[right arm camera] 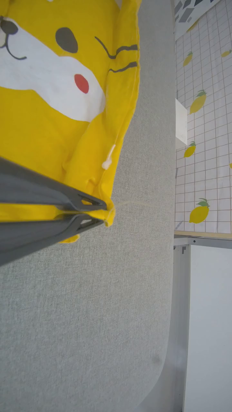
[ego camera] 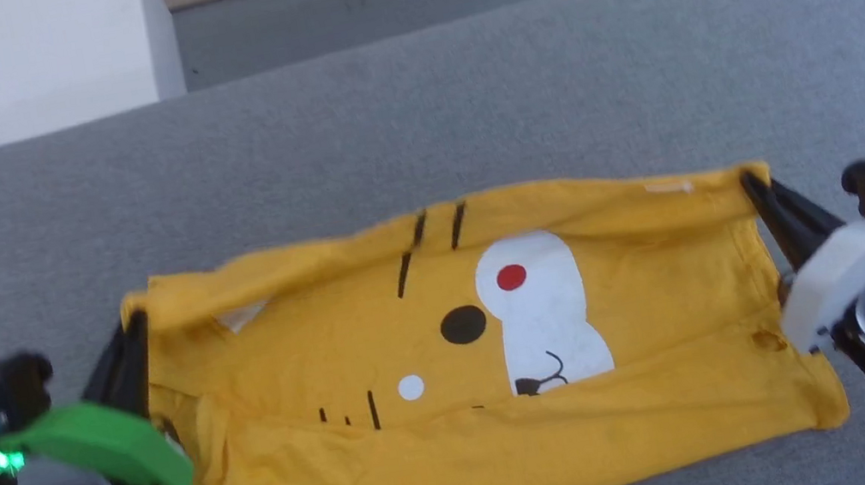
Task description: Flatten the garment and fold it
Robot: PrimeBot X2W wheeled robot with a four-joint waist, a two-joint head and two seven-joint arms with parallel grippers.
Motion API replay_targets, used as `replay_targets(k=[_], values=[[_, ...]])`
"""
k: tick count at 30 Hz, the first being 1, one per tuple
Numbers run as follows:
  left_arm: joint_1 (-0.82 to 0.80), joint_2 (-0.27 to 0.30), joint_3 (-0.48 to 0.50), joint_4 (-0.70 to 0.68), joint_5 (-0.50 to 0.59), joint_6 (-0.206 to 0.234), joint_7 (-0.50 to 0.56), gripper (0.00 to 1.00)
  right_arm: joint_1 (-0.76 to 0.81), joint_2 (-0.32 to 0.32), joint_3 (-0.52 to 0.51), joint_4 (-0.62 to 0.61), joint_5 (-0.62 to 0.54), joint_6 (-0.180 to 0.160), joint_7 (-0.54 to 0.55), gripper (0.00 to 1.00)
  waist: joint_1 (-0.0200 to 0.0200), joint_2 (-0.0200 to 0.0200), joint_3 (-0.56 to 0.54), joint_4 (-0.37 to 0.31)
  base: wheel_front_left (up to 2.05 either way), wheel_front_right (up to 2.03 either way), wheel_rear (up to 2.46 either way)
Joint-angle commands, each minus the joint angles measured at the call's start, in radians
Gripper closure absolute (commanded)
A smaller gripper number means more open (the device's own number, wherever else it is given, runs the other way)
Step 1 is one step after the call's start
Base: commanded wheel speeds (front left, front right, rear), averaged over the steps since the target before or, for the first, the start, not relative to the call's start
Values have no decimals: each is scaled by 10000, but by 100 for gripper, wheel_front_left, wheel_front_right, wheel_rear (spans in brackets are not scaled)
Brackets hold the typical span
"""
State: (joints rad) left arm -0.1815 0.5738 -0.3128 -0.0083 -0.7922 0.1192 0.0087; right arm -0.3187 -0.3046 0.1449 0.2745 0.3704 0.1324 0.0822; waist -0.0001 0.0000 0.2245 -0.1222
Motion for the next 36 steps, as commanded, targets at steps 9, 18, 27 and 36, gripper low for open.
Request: replay_targets(k=[9,18,27,36], values=[[3027,-101,-24,-874,-1041,523,303,100,1429,-534,-232,-113,-39,-17,1411,100,1,0,-834,801,0,0,0],[3467,-562,-874,105,-1349,189,841,100,1563,-765,178,811,-420,-17,2798,100,1,0,-793,937,0,0,0],[3202,-999,-1077,687,-1461,69,794,0,1805,-311,-326,1020,-234,-17,3536,0,1,0,-1000,1142,0,0,0],[2395,-1249,-678,497,-91,177,-1579,0,2899,758,-1902,-669,-201,-17,2602,0,1,0,-1272,1327,0,0,0]])
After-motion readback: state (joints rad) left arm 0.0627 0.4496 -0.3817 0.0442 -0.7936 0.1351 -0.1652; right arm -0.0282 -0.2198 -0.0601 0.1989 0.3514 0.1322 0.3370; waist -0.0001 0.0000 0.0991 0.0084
